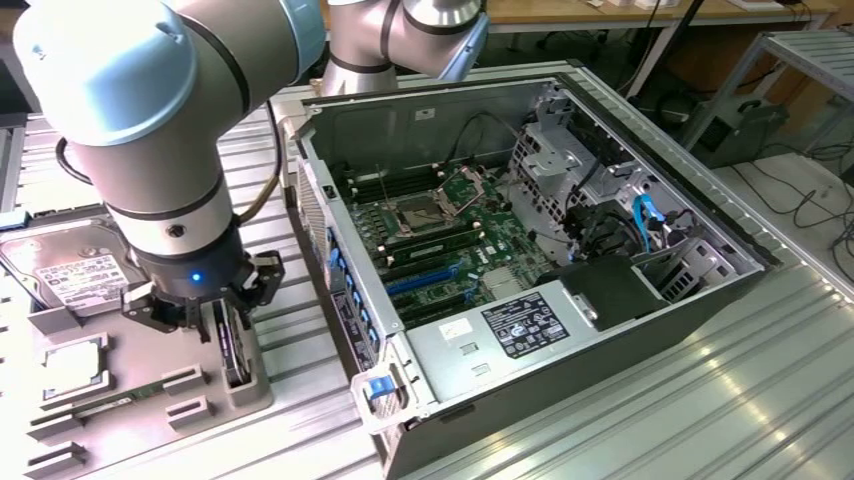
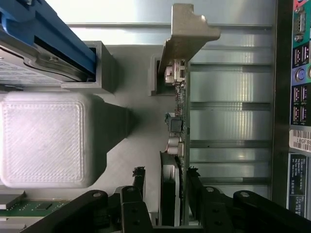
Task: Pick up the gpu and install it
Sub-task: 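Pick up the gpu and move the gpu toward the slot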
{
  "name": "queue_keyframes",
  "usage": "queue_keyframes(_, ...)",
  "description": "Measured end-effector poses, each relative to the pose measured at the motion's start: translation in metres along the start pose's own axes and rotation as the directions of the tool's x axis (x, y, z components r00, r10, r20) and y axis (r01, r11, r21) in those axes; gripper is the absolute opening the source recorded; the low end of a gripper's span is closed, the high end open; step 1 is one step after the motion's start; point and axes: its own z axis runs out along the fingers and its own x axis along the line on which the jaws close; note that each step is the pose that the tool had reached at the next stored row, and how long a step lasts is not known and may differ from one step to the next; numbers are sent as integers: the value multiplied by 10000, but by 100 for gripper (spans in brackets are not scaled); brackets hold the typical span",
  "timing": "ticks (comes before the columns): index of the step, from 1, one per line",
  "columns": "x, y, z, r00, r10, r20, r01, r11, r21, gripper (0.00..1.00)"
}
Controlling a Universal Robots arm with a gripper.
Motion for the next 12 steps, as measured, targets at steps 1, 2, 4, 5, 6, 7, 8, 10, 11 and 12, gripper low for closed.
queue_keyframes(1, 0, 0, 0, 10000, 0, 0, 0, 10000, 0, 46)
queue_keyframes(2, -2, -1, 1, 10000, -3, 0, 3, 10000, 0, 46)
queue_keyframes(4, -16, -1, 1, 10000, -3, 0, 3, 10000, -1, 44)
queue_keyframes(5, -23, -1, 2, 10000, -2, 1, 2, 10000, -2, 37)
queue_keyframes(6, -25, -1, 3, 10000, -2, 1, 2, 10000, -1, 37)
queue_keyframes(7, -25, -1, 3, 10000, -1, 1, 1, 10000, -1, 37)
queue_keyframes(8, -25, -1, 2, 10000, -1, 0, 1, 10000, -1, 37)
queue_keyframes(10, -26, -1, 2, 10000, -2, 0, 2, 10000, -1, 37)
queue_keyframes(11, -26, -1, 2, 10000, -2, 0, 2, 10000, 0, 36)
queue_keyframes(12, -26, -1, 2, 10000, -2, 0, 2, 10000, 0, 36)
